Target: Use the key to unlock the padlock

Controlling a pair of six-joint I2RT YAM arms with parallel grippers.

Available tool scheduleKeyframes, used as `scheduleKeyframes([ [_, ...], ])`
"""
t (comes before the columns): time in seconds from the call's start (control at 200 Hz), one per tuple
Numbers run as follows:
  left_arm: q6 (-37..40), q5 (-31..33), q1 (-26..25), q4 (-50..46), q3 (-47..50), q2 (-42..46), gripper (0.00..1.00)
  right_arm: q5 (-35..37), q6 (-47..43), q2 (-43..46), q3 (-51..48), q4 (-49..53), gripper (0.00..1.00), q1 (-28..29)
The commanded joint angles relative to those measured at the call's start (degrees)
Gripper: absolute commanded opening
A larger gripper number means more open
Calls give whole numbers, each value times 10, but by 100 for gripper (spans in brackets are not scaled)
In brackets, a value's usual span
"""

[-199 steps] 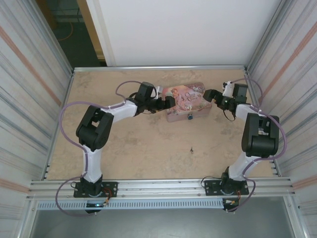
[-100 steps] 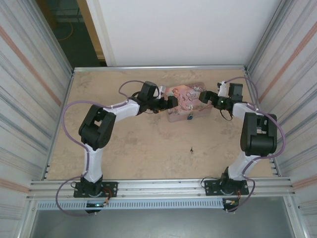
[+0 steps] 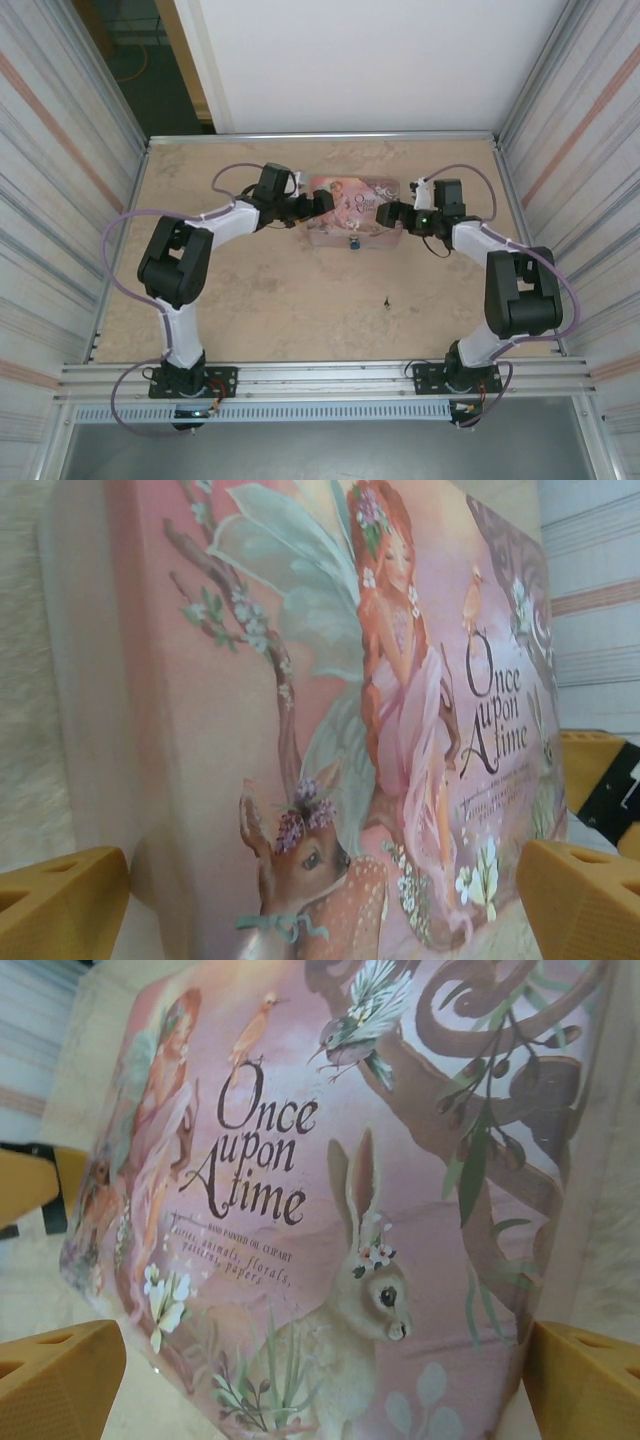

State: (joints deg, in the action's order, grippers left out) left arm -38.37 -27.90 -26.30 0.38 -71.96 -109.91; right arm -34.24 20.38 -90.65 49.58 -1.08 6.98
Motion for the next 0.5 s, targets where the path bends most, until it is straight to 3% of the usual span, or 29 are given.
scheduleKeyframes([
  [0.0,14,-38,-3,22,19,45,99,-28,40,29,-18,2,99,51],
  [0.296,25,-39,32,21,53,65,99,27,85,48,-45,-19,99,144],
  [0.496,35,-41,48,7,48,62,99,78,94,52,-39,-5,99,162],
])
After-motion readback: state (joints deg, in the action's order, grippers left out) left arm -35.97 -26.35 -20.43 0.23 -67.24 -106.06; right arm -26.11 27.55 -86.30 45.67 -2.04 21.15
